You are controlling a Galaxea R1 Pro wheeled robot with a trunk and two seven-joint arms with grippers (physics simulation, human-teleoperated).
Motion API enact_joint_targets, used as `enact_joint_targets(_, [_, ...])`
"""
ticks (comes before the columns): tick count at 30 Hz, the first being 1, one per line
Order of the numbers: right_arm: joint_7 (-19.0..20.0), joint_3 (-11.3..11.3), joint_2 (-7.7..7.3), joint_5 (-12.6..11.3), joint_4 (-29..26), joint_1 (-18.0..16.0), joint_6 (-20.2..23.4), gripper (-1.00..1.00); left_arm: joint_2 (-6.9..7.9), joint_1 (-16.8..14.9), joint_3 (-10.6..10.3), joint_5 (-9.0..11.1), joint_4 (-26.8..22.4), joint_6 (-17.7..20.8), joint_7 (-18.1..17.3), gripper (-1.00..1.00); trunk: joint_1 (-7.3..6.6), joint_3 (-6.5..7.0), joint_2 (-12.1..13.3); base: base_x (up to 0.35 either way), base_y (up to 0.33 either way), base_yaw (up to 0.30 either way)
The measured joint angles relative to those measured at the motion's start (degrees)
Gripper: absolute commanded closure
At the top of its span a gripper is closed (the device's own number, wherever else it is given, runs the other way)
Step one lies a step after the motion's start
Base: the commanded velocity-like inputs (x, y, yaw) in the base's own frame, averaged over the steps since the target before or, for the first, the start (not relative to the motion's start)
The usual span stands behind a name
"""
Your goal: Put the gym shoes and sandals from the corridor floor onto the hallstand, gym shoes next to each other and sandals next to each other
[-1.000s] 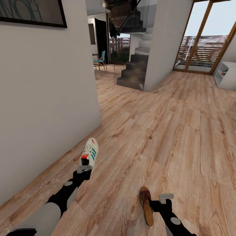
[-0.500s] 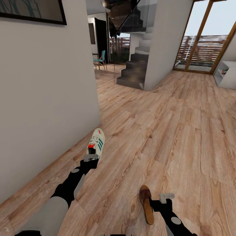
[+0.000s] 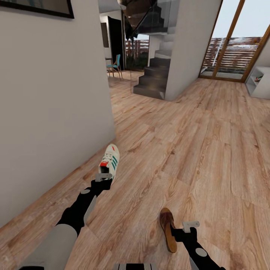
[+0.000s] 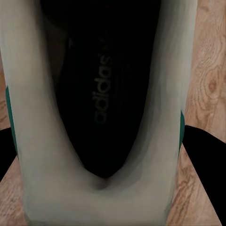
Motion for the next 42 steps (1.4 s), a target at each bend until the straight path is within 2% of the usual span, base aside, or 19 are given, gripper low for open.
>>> enact_joint_targets(2, [0.00,0.00,0.00,-0.01,0.00,0.00,0.00,-1.00,-0.05,0.01,0.00,-0.01,-0.03,0.01,0.02,1.00,0.44,-0.54,-0.80,0.000,0.000,0.000])
enact_joint_targets(19, [-0.11,-0.01,0.32,-0.07,-0.32,-0.04,0.55,-1.00,-0.15,-0.17,0.00,0.00,-0.06,0.05,0.09,1.00,0.89,-5.85,-1.04,0.000,0.000,0.009])
enact_joint_targets(24, [-0.15,0.00,0.58,-0.09,-1.47,-0.22,5.14,-1.00,-0.17,-0.35,0.05,0.03,-0.06,0.05,0.10,1.00,1.01,-7.41,-1.11,0.000,0.000,0.062])
enact_joint_targets(28, [-0.16,0.01,0.67,-0.13,-2.56,-0.26,7.22,-1.00,-0.21,-0.44,0.07,0.06,-0.06,0.05,0.10,1.00,1.12,-8.66,-1.17,0.000,0.000,0.065])
enact_joint_targets(42, [-0.16,-0.08,0.63,-0.15,-3.50,-0.27,8.21,-1.00,-0.43,-0.54,0.08,0.07,-0.14,0.05,0.12,1.00,1.48,-13.03,-1.35,0.000,0.000,0.016])
